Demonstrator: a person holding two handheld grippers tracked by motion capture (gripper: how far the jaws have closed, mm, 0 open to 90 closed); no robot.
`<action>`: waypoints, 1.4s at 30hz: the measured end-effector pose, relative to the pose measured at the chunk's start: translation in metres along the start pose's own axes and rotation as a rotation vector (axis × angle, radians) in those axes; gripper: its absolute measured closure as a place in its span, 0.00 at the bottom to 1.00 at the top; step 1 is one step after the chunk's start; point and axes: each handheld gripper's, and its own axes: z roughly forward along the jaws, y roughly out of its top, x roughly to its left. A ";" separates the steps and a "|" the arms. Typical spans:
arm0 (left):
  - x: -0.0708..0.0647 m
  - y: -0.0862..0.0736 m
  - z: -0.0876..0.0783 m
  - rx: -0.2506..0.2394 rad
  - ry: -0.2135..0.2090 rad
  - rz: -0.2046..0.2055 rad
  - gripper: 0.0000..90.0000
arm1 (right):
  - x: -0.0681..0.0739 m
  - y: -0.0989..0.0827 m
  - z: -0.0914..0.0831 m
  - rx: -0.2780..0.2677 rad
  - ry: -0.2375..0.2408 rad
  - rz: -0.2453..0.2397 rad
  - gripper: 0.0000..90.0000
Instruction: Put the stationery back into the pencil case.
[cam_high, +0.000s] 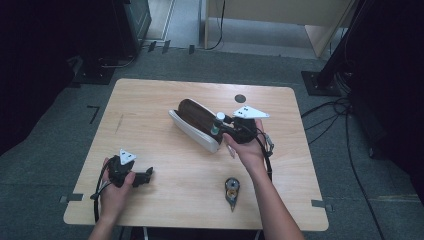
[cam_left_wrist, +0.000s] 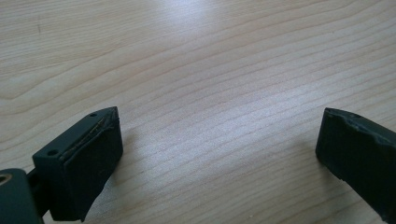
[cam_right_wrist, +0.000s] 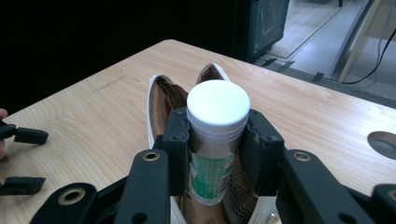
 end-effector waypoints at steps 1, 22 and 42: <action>0.000 0.000 0.000 -0.001 0.000 -0.001 0.01 | -0.001 -0.002 0.006 0.009 -0.002 0.005 0.72; 0.000 0.000 0.000 0.001 -0.002 0.002 0.01 | -0.009 -0.019 0.039 0.084 0.012 0.034 0.72; 0.000 0.000 0.000 0.000 -0.003 0.003 0.01 | -0.001 -0.022 0.060 0.174 0.039 0.011 0.72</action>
